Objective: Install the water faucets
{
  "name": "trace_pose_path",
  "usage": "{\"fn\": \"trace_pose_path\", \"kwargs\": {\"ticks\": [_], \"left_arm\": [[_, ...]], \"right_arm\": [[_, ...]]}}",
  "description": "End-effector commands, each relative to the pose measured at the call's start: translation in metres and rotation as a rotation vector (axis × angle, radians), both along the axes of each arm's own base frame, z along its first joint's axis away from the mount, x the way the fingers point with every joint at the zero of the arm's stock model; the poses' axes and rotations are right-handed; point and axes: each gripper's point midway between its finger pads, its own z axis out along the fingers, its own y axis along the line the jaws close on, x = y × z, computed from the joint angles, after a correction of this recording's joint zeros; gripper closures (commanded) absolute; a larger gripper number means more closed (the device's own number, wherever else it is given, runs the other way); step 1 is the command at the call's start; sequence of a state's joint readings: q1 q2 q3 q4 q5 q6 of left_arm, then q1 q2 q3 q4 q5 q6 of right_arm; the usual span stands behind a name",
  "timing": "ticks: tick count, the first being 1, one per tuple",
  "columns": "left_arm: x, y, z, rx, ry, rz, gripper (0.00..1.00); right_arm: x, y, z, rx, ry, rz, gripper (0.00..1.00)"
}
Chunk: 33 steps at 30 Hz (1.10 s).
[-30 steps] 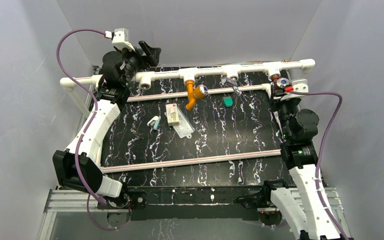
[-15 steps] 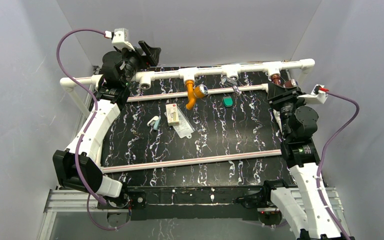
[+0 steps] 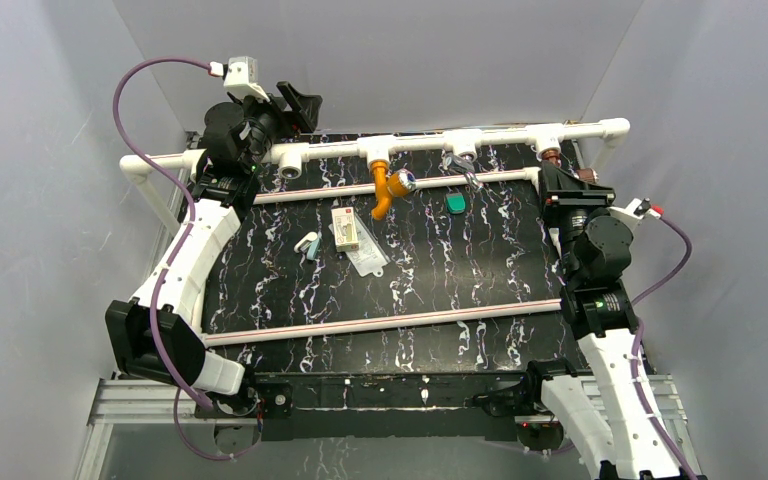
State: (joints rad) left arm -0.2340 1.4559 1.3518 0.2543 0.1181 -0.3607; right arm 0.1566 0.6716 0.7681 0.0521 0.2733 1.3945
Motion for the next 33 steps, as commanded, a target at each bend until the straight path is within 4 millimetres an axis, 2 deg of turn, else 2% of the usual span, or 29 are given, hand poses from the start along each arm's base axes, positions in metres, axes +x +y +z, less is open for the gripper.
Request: {"fn": "trace_pose_path", "kwargs": {"ticks": [1, 5, 8, 10, 13, 15, 17, 19, 26, 30, 33], "left_arm": [[-0.028, 0.008, -0.192, 0.129, 0.568, -0.003, 0.21], [-0.028, 0.009, -0.192, 0.129, 0.568, 0.0, 0.21], [-0.027, 0.009, -0.191, 0.129, 0.566, 0.0, 0.21], [-0.028, 0.009, -0.191, 0.13, 0.567, 0.002, 0.21], [-0.028, 0.01, -0.192, 0.133, 0.568, 0.002, 0.21], [-0.027, 0.01, -0.191, 0.132, 0.566, 0.003, 0.21], [-0.027, 0.01, -0.191, 0.134, 0.564, 0.004, 0.21], [-0.027, 0.011, -0.191, 0.134, 0.564, 0.007, 0.21], [-0.027, 0.012, -0.192, 0.141, 0.565, 0.011, 0.21], [-0.028, 0.012, -0.192, 0.142, 0.567, 0.011, 0.21], [-0.027, 0.012, -0.193, 0.142, 0.569, 0.01, 0.21]], "right_arm": [[-0.008, 0.008, 0.028, 0.322, -0.053, 0.077, 0.99], [-0.008, 0.011, 0.03, 0.439, -0.04, 0.107, 0.99], [-0.012, 0.01, 0.039, 0.501, -0.067, 0.122, 0.99], [-0.015, 0.01, 0.049, 0.516, -0.101, 0.135, 0.99], [-0.018, 0.008, 0.055, 0.506, -0.103, 0.129, 0.99], [-0.02, 0.008, 0.056, 0.493, -0.099, 0.124, 0.9], [-0.022, 0.008, 0.056, 0.467, -0.094, 0.121, 0.74], [-0.024, 0.01, 0.056, 0.435, -0.092, 0.127, 0.63], [-0.03, 0.027, 0.041, 0.297, -0.051, 0.204, 0.28], [-0.042, 0.033, 0.035, 0.205, -0.043, 0.237, 0.17], [-0.052, 0.039, 0.029, 0.117, -0.023, 0.269, 0.13]]}}
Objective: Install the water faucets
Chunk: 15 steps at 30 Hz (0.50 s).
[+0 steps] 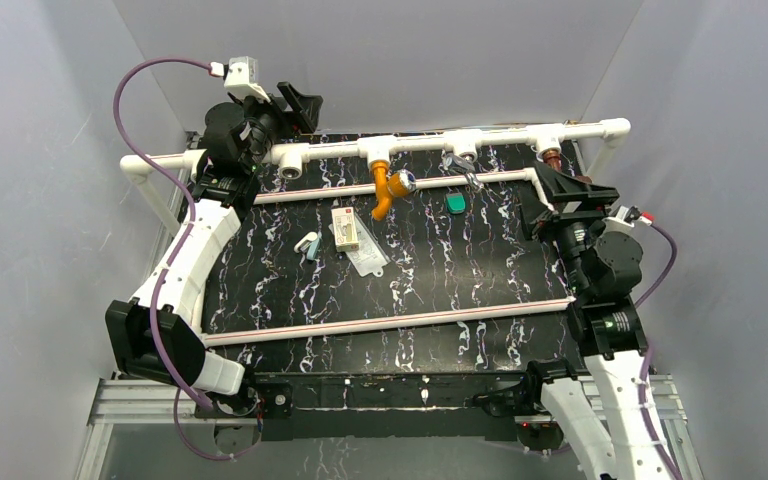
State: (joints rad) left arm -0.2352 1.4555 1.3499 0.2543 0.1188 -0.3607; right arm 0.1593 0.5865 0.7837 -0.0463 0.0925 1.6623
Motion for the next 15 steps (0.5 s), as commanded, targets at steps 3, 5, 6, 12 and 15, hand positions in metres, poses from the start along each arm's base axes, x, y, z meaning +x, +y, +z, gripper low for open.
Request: {"fn": "trace_pose_path", "kwargs": {"ticks": [3, 5, 6, 12, 15], "left_arm": [[-0.027, 0.012, -0.192, 0.142, 0.568, 0.011, 0.21], [-0.027, 0.012, -0.192, 0.139, 0.568, 0.01, 0.21], [-0.027, 0.011, -0.193, 0.137, 0.568, 0.009, 0.21], [-0.027, 0.013, -0.196, 0.145, 0.575, 0.014, 0.21], [-0.027, 0.013, -0.194, 0.144, 0.572, 0.013, 0.21]], "right_arm": [[-0.031, 0.017, 0.004, -0.243, -0.032, 0.106, 0.11], [-0.038, 0.017, -0.005, -0.321, -0.012, 0.114, 0.1], [-0.041, 0.016, -0.01, -0.356, -0.002, 0.116, 0.1], [-0.06, 0.011, -0.023, -0.667, -0.065, 0.117, 0.11], [-0.066, 0.005, -0.021, -0.87, -0.111, 0.106, 0.12]]}}
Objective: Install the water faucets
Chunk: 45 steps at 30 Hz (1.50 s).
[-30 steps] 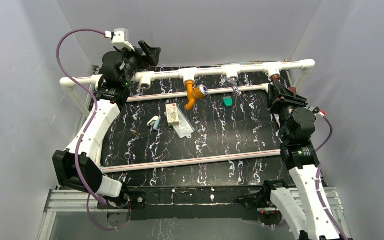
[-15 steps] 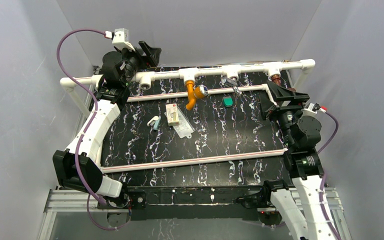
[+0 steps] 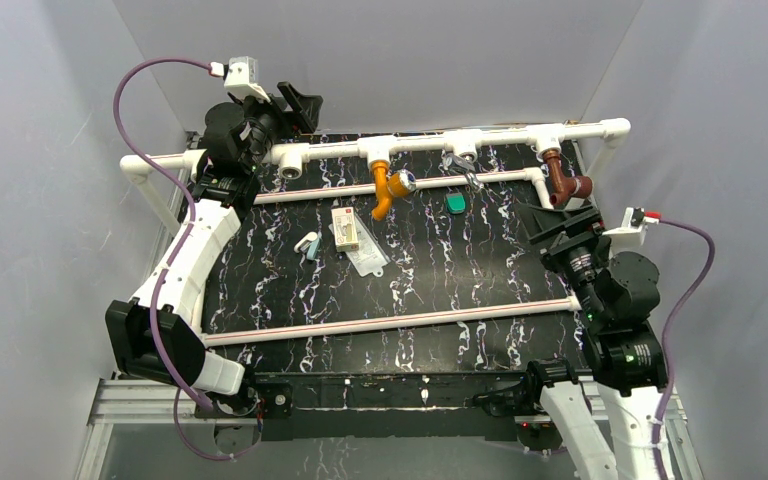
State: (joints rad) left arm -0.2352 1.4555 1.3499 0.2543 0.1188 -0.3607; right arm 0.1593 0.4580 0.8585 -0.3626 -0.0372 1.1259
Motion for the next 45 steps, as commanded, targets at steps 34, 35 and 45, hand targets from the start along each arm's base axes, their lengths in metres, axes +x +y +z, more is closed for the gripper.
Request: {"fn": "trace_pose_path", "kwargs": {"ticks": [34, 35, 45], "left_arm": [[-0.028, 0.008, -0.196, 0.127, 0.581, -0.004, 0.21], [-0.028, 0.008, -0.196, 0.127, 0.58, -0.004, 0.21], [-0.027, 0.008, -0.199, 0.126, 0.587, -0.006, 0.21]], "right_arm": [[0.004, -0.053, 0.034, -1.987, -0.636, 0.103, 0.17], [0.006, -0.054, 0.03, -2.003, -0.631, 0.115, 0.17], [0.034, -0.065, 0.035, -2.089, -0.64, -0.072, 0.23]]}}
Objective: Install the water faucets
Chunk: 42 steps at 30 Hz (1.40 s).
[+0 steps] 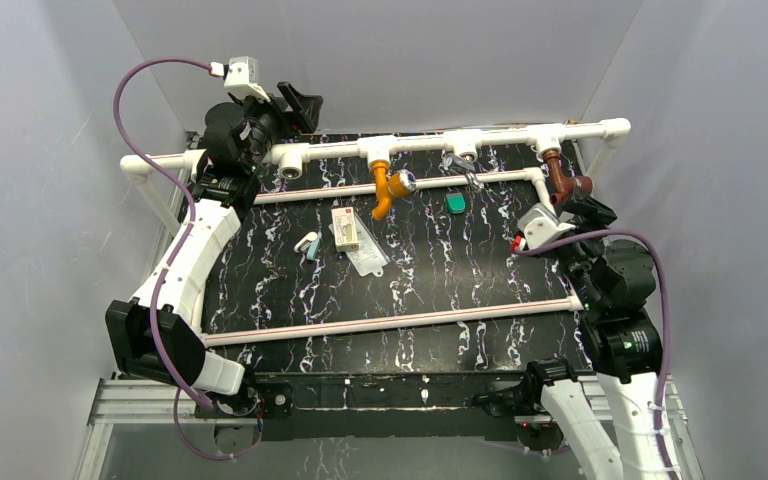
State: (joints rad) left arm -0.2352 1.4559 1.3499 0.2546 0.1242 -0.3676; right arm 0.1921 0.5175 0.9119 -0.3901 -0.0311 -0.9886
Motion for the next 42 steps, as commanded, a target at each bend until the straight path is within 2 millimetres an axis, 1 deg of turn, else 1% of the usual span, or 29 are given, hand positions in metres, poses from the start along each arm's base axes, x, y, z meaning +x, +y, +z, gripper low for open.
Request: {"fn": "trace_pose_path", "kwargs": {"ticks": [1, 3, 5, 7, 9, 11, 15, 19, 22, 24, 25, 26, 29, 31, 37, 42], "left_arm": [[-0.027, 0.009, -0.198, 0.134, 0.583, -0.003, 0.21], [-0.027, 0.009, -0.198, 0.134, 0.583, -0.003, 0.21], [-0.028, 0.01, -0.198, 0.138, 0.581, 0.002, 0.21], [-0.028, 0.01, -0.198, 0.139, 0.582, 0.002, 0.21], [-0.027, 0.01, -0.199, 0.136, 0.583, 0.001, 0.21], [-0.027, 0.009, -0.2, 0.135, 0.585, -0.003, 0.21], [-0.027, 0.009, -0.198, 0.136, 0.582, -0.001, 0.21], [-0.027, 0.008, -0.199, 0.132, 0.585, -0.005, 0.21], [-0.027, 0.009, -0.198, 0.132, 0.582, -0.004, 0.21], [-0.027, 0.009, -0.199, 0.134, 0.584, -0.002, 0.21], [-0.027, 0.01, -0.198, 0.135, 0.582, -0.001, 0.21], [-0.027, 0.009, -0.197, 0.135, 0.58, -0.001, 0.21], [-0.027, 0.01, -0.197, 0.135, 0.58, -0.001, 0.21], [-0.027, 0.009, -0.199, 0.134, 0.584, -0.002, 0.21], [-0.027, 0.01, -0.197, 0.137, 0.579, 0.001, 0.21], [-0.027, 0.01, -0.197, 0.138, 0.579, 0.002, 0.21]], "right_arm": [[0.013, -0.002, 0.035, -0.034, -0.18, -0.022, 0.23], [0.021, -0.009, 0.033, -0.051, -0.188, -0.065, 0.26], [0.027, -0.012, 0.036, -0.057, -0.212, -0.093, 0.27], [0.031, -0.014, 0.039, -0.063, -0.235, -0.105, 0.27], [0.037, -0.015, 0.035, -0.077, -0.228, -0.117, 0.29], [0.042, -0.016, 0.038, -0.093, -0.241, -0.127, 0.3], [0.047, -0.02, 0.039, -0.082, -0.249, -0.162, 0.4], [0.051, -0.025, 0.04, -0.058, -0.244, -0.195, 0.55], [0.053, -0.027, 0.035, -0.002, -0.216, -0.209, 0.69], [0.054, -0.027, 0.031, 0.036, -0.2, -0.212, 0.84], [0.054, -0.026, 0.029, 0.06, -0.192, -0.213, 0.94], [0.054, -0.026, 0.027, 0.092, -0.185, -0.214, 0.99], [0.053, -0.022, 0.027, 0.203, -0.17, -0.202, 0.99], [0.052, -0.017, 0.028, 0.314, -0.156, -0.186, 0.99], [0.046, -0.003, 0.032, 0.694, -0.105, -0.142, 0.99], [0.04, 0.01, 0.042, 1.028, -0.057, -0.093, 0.99]]}}
